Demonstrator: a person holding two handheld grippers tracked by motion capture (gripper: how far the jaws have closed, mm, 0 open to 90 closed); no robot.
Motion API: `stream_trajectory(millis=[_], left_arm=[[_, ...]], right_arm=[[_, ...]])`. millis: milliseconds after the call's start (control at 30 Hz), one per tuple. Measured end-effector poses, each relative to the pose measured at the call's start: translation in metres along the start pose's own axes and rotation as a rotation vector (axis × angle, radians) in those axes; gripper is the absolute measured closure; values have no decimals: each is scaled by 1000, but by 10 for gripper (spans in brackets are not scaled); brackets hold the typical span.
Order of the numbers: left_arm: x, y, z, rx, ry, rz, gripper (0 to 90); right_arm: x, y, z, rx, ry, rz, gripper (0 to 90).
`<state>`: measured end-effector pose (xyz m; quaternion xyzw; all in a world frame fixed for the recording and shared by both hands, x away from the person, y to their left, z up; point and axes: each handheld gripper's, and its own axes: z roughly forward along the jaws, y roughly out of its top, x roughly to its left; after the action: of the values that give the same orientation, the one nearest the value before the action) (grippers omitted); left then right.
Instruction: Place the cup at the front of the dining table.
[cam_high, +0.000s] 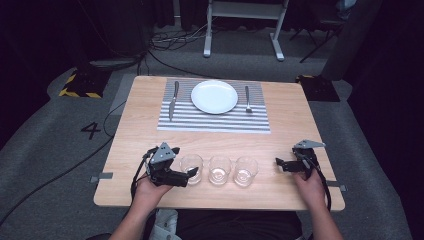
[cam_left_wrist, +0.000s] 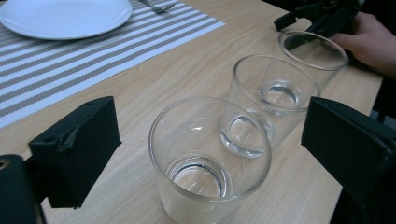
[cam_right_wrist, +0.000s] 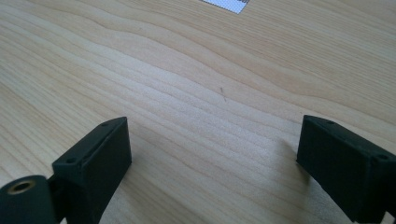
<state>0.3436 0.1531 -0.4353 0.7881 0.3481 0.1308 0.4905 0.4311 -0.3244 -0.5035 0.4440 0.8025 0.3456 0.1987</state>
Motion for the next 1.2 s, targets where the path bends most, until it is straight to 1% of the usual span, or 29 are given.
stream_trajectory(millis=[67, 167, 200, 233, 267, 333, 367, 467, 500, 533, 567, 633, 667, 700, 733, 767, 800, 833, 867, 967, 1000, 1067, 1100, 1133, 1167, 1200], left_arm=[[3, -2, 3, -1, -3, -20, 9], [5, -5, 5, 8, -11, -22, 1], [4, -8, 8, 8, -15, -16, 1], [4, -8, 8, 8, -15, -16, 0], [5, -11, 12, 11, -20, -18, 0], [6, -12, 13, 9, -21, -24, 1], [8, -15, 16, -1, -38, -42, 1], [9, -18, 19, 1, -46, -38, 1], [7, -20, 22, -6, -76, -28, 1], [7, -20, 22, -6, -76, -28, 2], [7, -22, 25, 1, -70, 0, 2], [7, -24, 27, 2, -72, -4, 2], [7, -26, 30, 2, -61, 1, 6], [6, -27, 31, 2, -47, -3, 15], [6, -28, 33, 9, -27, -3, 29], [6, -28, 33, 9, -27, -3, 49], [5, -30, 37, 27, -23, -22, 45], [5, -30, 37, 27, -23, -22, 49], [6, -32, 39, 22, -41, -35, 60], [6, -33, 41, 36, -41, -35, 76], [6, -34, 41, 37, -43, -26, 87], [6, -35, 42, 30, -44, -29, 115], [5, -36, 41, 34, -50, -16, 139], [5, -36, 41, 34, -50, -16, 165], [3, -36, 41, 30, -32, 2, 165], [2, -37, 40, 35, -30, 1, 174]], right_arm=[[0, 0, 0, 1, -1, 1, 98], [0, 0, 0, 0, -1, 2, 98], [0, 0, 0, 1, -1, 1, 98], [0, 0, 0, 0, -1, 2, 98], [0, 0, 0, 0, -1, 1, 98], [0, 0, 0, 0, -1, 1, 98], [0, 0, 0, 0, -1, 1, 98], [0, 0, 0, 0, -1, 1, 98], [0, 0, 0, 0, -1, 1, 98], [0, 0, 0, 0, -1, 1, 98], [0, 0, 0, 0, -1, 1, 98], [0, 0, 0, 0, -2, 1, 98], [0, 0, 0, 0, -3, 2, 98], [0, 0, 0, 0, -3, 2, 99], [0, 0, 0, 0, -3, 2, 98], [0, 0, 0, 0, -3, 3, 98], [0, 0, 0, 0, -3, 2, 98], [0, 0, 0, 0, -3, 2, 98], [0, 0, 0, 0, -3, 2, 98], [0, 0, 0, 0, -3, 3, 98], [0, 0, 0, 0, -3, 2, 98], [0, 0, 0, 0, -3, 3, 98], [0, 0, 0, 0, -4, 3, 98], [0, 0, 0, 0, -4, 3, 98], [0, 0, 0, 0, -4, 3, 98], [0, 0, 0, 0, -4, 3, 98]])
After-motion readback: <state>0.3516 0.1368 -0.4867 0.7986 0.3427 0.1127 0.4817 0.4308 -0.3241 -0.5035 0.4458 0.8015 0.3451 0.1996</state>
